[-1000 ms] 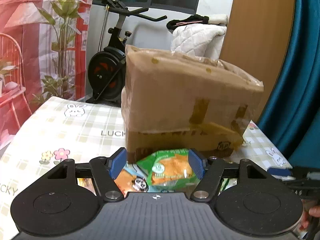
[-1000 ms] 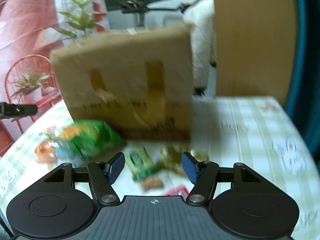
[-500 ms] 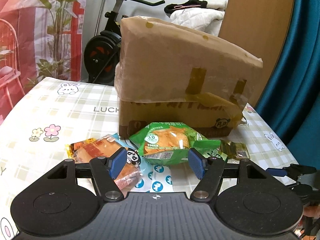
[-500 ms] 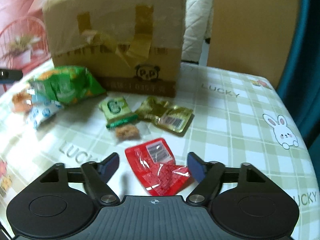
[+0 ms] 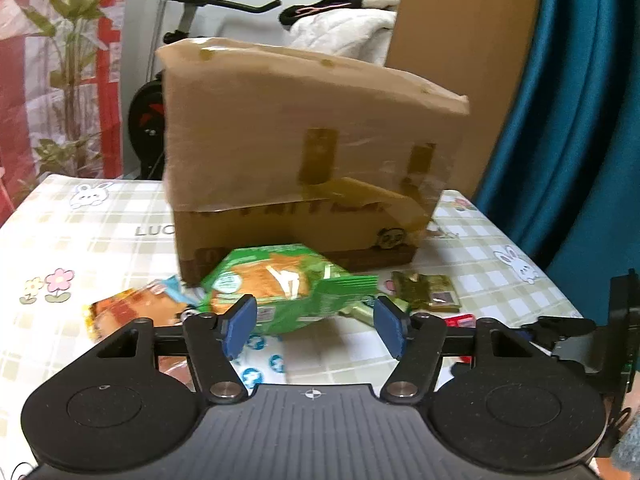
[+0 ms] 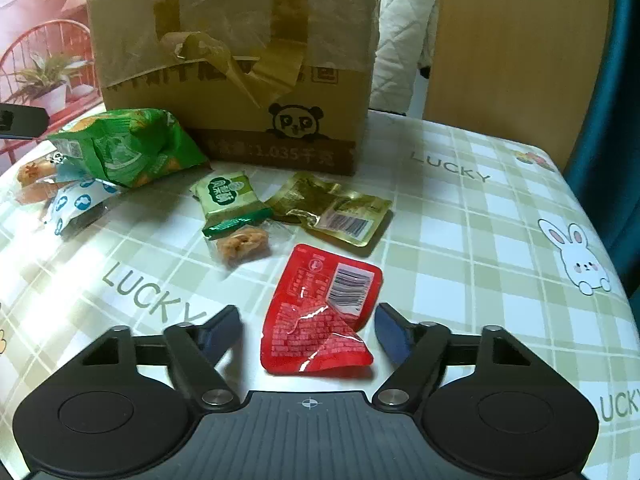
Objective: Organize snacks
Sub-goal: 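Grasp the red sauce packet with the right tool while the left tool moves to a clear snack packet, then grasp the clear brown-snack packet with the left tool while the right tool holds the red packet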
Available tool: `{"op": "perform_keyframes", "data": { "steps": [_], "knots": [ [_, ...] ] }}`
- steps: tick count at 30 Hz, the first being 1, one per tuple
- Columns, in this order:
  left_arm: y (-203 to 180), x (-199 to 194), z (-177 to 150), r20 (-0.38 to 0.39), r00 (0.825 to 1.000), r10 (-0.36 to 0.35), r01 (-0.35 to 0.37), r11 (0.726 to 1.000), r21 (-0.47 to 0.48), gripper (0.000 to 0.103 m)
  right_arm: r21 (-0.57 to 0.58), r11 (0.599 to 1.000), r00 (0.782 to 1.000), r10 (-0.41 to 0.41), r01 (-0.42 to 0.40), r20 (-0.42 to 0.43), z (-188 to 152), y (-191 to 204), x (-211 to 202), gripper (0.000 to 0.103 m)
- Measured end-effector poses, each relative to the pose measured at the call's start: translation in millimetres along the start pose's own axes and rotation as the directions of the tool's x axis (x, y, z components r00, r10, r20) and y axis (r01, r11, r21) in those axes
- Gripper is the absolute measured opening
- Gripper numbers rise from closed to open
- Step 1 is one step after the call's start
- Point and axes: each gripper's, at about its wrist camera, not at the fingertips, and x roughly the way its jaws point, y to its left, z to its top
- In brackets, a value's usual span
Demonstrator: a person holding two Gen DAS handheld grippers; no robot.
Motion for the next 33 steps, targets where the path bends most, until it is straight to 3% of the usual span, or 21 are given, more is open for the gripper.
{"op": "perform_keyframes", "data": {
  "steps": [2,3,9,18,22,25,33],
  "knots": [
    [-5,2,1,-0.005,1.0,-0.016,0.016,1.0,0.012,0.061,0.005,1.0,1.0,0.007,-0.007,0.014,-1,0,-1,0.051],
    [-8,4,1,-0.009,1.0,-0.023,0.023,1.0,0.019,0.061,0.007,1.0,1.0,0.007,-0.007,0.022,-2,0,-3,0.049],
    [-29,19,-1,-0.049,0.996,-0.076,0.078,0.996,0.045,0.053,-0.004,1.0,0.997,0.023,-0.023,0.079,-14,-2,-9,0.047],
    [-58,58,-8,-0.141,0.983,-0.117,0.13,0.988,0.087,0.045,0.108,0.994,0.974,0.0,-0.025,0.226,-27,-20,-26,0.046],
    [-71,78,-10,-0.175,0.974,-0.143,0.165,0.979,0.12,0.032,0.178,0.983,0.969,-0.01,-0.035,0.247,-30,-32,-29,0.046],
    [-82,93,-12,-0.195,0.966,-0.168,0.199,0.968,0.152,0.03,0.2,0.979,0.966,-0.007,-0.047,0.258,-32,-37,-30,0.047],
    [-92,128,-12,-0.235,0.961,-0.147,0.193,0.964,0.186,0.03,0.219,0.973,0.963,0.01,-0.071,0.268,-36,-41,-31,0.047]
  ]
}}
